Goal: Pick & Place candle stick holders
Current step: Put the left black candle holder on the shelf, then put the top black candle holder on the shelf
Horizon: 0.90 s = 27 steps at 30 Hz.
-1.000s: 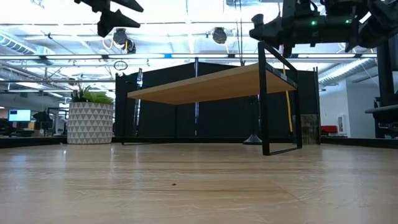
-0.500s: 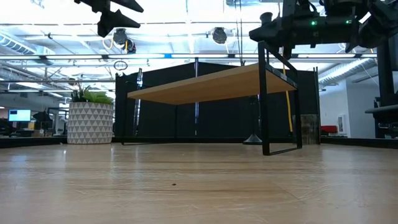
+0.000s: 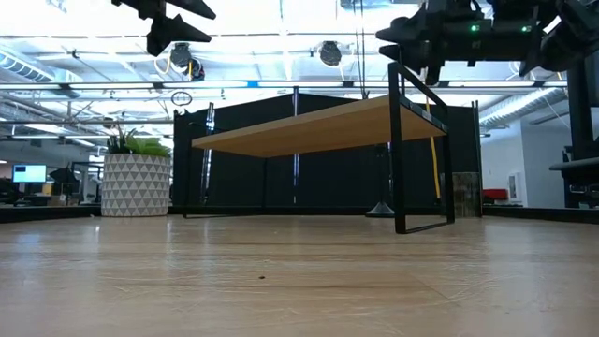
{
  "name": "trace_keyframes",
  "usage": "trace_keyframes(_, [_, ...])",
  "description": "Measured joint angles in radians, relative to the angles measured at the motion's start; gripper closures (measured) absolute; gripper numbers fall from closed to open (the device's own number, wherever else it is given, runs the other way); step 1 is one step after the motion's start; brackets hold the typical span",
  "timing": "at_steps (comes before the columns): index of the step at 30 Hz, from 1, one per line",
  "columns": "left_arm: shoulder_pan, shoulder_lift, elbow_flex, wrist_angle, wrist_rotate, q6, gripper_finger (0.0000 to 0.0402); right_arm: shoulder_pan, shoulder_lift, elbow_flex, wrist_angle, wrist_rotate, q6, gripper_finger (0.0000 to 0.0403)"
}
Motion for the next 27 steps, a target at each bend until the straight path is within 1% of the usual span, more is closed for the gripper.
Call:
trace_keyframes(5, [0.000,0.000,0.000,0.000,0.000,0.000,0.0192,0.000,-0.023,0.000,0.029,0.002,-0.008,0.0189])
trace_keyframes(10, [0.000,0.000,0.000,0.000,0.000,-0.001,0.0192,0.000,-0.056,0.000,0.046,0.002,-0.008,0.0172])
trace_keyframes(16, [0.000,0.000,0.000,0.001,0.000,-0.003,0.0192,0.000,-0.094,0.000,0.045,0.003,-0.008,0.0168])
trace_keyframes(23, [0.000,0.000,0.000,0.002,0.000,-0.006,0.0192,0.000,-0.097,0.000,0.038,0.003,-0.008,0.0171])
trace_keyframes(27, [0.000,0.000,0.000,0.002,0.000,-0.006,0.0192,0.000,-0.100,0.000,0.100,0.003,-0.008,0.0171])
